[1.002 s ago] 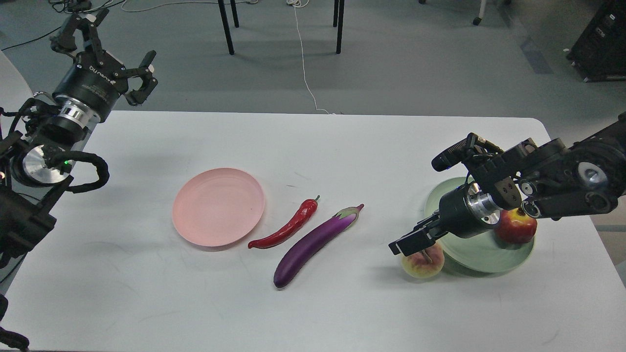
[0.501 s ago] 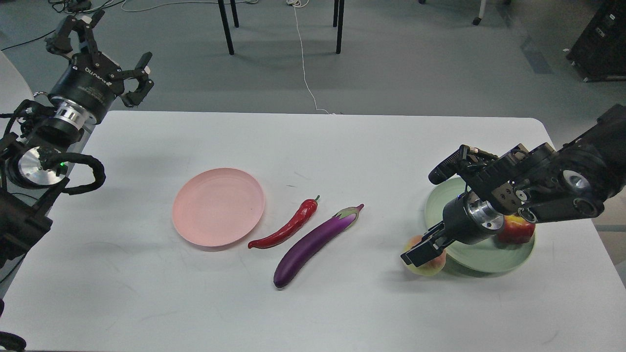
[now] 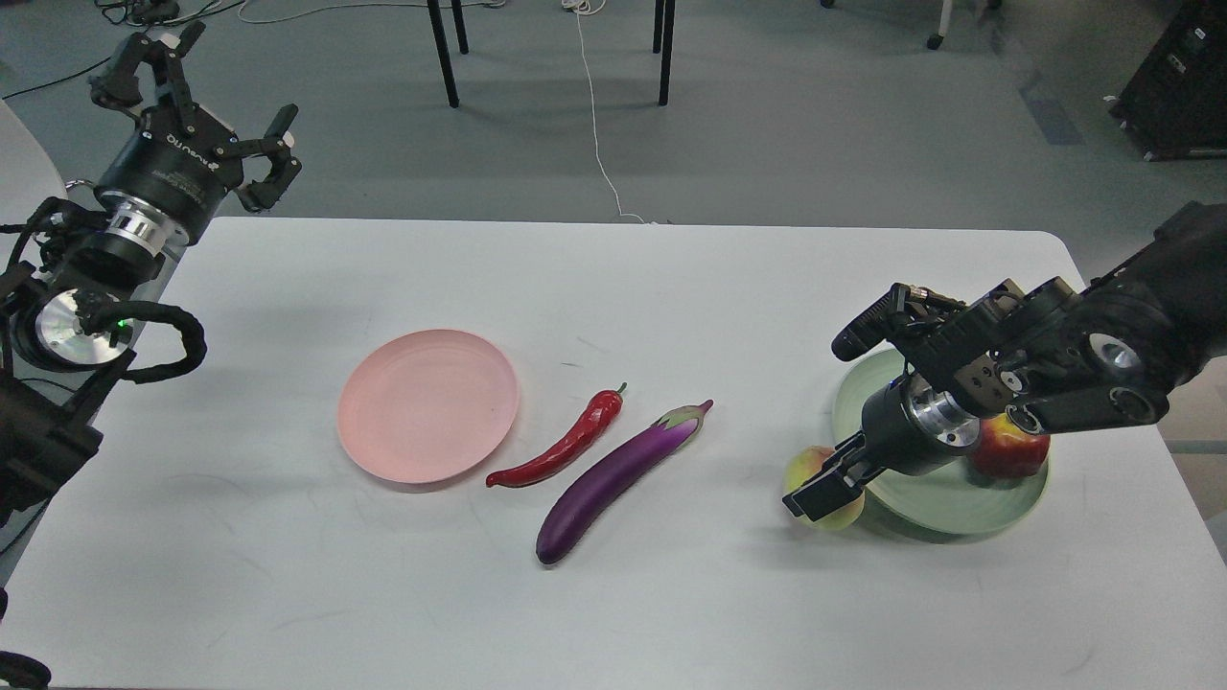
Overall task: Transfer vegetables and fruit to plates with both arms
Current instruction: 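Grasp the peach with the right gripper and lift it, then set the peach on the green plate and open the right gripper, then withdraw the right gripper and swing the left gripper toward the chili, then lower the left gripper onto the purple eggplant and grasp it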
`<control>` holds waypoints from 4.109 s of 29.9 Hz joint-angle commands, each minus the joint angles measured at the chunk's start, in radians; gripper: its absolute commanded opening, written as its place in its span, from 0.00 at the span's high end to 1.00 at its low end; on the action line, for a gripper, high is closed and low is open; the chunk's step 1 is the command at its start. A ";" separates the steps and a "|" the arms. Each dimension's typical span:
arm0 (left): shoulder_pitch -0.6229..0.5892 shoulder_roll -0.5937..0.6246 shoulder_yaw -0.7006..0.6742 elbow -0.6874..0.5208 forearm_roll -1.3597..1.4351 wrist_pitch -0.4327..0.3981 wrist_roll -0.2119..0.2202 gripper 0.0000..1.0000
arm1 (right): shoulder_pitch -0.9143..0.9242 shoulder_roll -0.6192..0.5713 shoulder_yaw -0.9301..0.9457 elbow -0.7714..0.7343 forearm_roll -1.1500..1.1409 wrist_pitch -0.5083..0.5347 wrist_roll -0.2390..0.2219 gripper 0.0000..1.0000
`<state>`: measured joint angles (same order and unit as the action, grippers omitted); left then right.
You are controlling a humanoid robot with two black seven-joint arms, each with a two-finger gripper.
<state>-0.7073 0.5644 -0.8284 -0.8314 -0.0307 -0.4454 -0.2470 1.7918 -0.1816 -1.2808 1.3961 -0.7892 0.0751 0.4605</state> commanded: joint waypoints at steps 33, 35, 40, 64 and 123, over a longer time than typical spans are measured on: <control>0.005 0.014 0.000 0.000 0.000 -0.001 0.000 0.02 | 0.032 0.039 0.024 -0.025 -0.002 -0.011 0.021 0.40; 0.005 0.014 0.000 0.000 0.000 -0.001 0.000 0.02 | 0.052 0.022 0.038 -0.023 -0.002 -0.011 0.021 0.40; 0.005 0.015 0.000 0.000 0.000 0.001 0.000 0.02 | 0.080 -0.053 0.060 -0.029 -0.004 -0.009 0.021 0.40; 0.003 0.015 0.000 -0.023 0.000 0.004 0.000 0.02 | -0.100 -0.210 0.018 -0.186 -0.019 -0.017 0.015 0.22; 0.017 -0.149 0.515 -0.608 2.212 0.014 0.163 0.21 | -1.221 -0.570 1.848 -0.579 0.947 0.414 0.028 0.02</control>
<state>-0.6930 0.4347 -0.3130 -1.4672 2.1818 -0.4309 -0.0969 0.5773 -0.7514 0.5644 0.8160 0.1581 0.4886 0.4889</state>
